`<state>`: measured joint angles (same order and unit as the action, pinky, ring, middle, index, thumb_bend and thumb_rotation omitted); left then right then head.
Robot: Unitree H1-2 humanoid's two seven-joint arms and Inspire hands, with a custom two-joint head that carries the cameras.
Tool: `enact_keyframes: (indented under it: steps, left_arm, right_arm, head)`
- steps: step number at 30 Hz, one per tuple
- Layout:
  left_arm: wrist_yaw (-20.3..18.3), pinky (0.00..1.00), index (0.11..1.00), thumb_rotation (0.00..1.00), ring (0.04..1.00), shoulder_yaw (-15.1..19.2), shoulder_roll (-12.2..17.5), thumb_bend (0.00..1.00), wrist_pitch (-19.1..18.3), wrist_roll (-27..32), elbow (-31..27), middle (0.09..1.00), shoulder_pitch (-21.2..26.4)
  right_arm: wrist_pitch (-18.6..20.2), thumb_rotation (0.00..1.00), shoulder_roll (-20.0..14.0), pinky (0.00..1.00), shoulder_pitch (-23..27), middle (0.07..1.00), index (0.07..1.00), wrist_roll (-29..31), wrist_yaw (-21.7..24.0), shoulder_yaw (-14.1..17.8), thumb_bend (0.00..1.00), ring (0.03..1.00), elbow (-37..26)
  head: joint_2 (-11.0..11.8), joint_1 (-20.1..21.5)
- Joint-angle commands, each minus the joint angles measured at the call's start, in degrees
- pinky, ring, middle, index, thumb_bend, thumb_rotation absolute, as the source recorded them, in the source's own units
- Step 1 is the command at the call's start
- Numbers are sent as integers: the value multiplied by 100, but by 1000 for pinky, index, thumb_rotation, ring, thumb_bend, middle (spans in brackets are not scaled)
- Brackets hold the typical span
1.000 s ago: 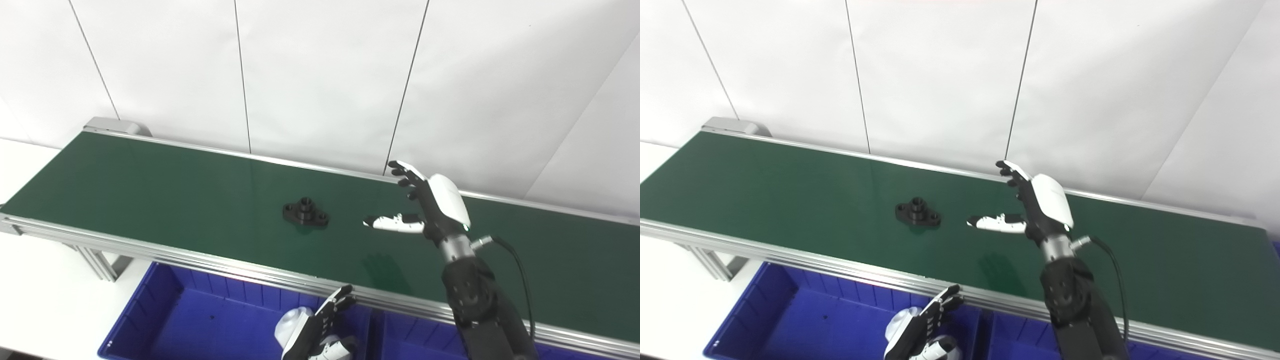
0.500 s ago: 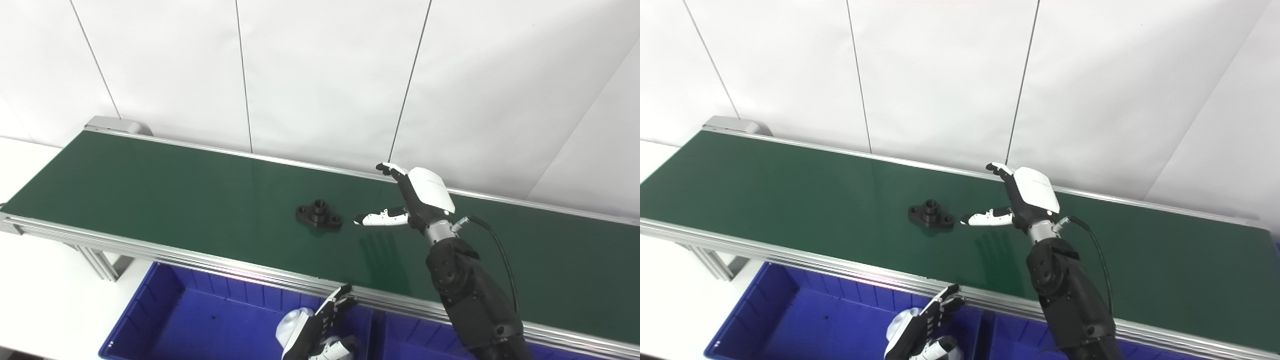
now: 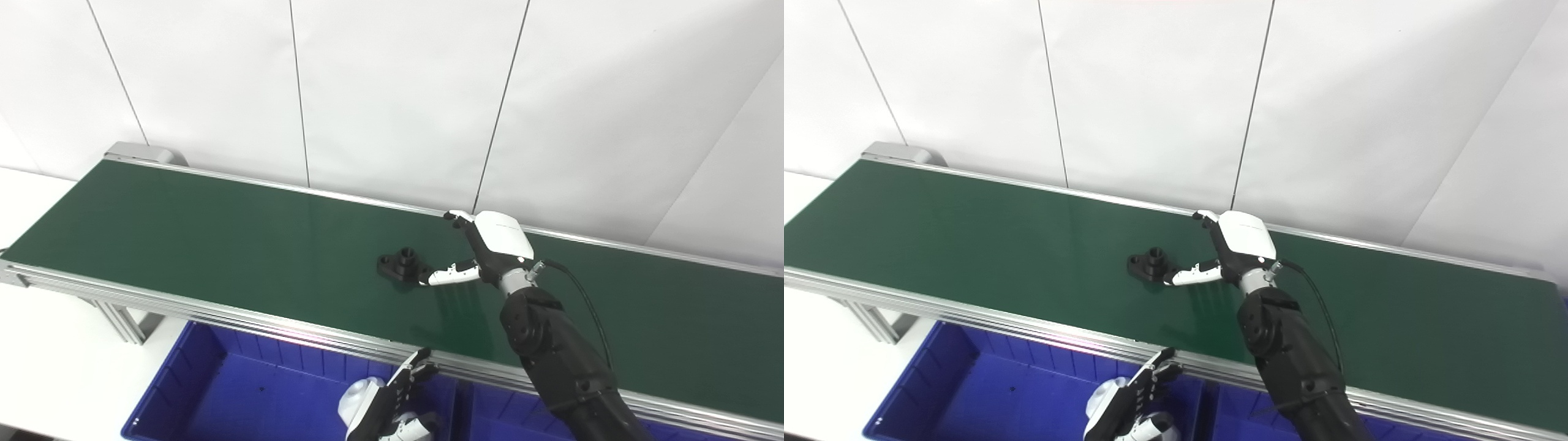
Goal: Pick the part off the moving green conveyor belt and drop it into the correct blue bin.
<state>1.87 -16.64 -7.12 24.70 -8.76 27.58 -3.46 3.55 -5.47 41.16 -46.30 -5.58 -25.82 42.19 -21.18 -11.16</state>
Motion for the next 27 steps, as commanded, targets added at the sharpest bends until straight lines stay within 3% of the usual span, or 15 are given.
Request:
enact_keyframes:
  steps: [1, 12, 20, 27]
  left_arm:
    - [-13, 857, 936, 769, 949, -227, -484, 892, 208, -34, -188, 965, 44]
    - [89, 868, 932, 755, 949, -309, -508, 850, 219, -106, -210, 954, 22]
    - [80, 873, 938, 750, 950, -310, -528, 860, 215, -49, -242, 957, -7]
    - [80, 886, 939, 756, 956, -328, -522, 879, 215, -62, -237, 960, -7]
  right_arm:
    - [39, 537, 73, 799, 354, 784, 842, -30, -236, -28, 962, 775, 3]
    - [-14, 504, 218, 618, 537, 739, 810, -34, -485, -295, 968, 692, 612]
    - [-110, 488, 269, 570, 637, 701, 783, 6, -744, -425, 959, 646, 1125]
    - [-177, 450, 276, 555, 634, 689, 735, 115, -763, -462, 934, 633, 1168]
  head:
    - [-3, -7]
    - [-28, -83]
    - [-42, -115]
    - [-67, -119]
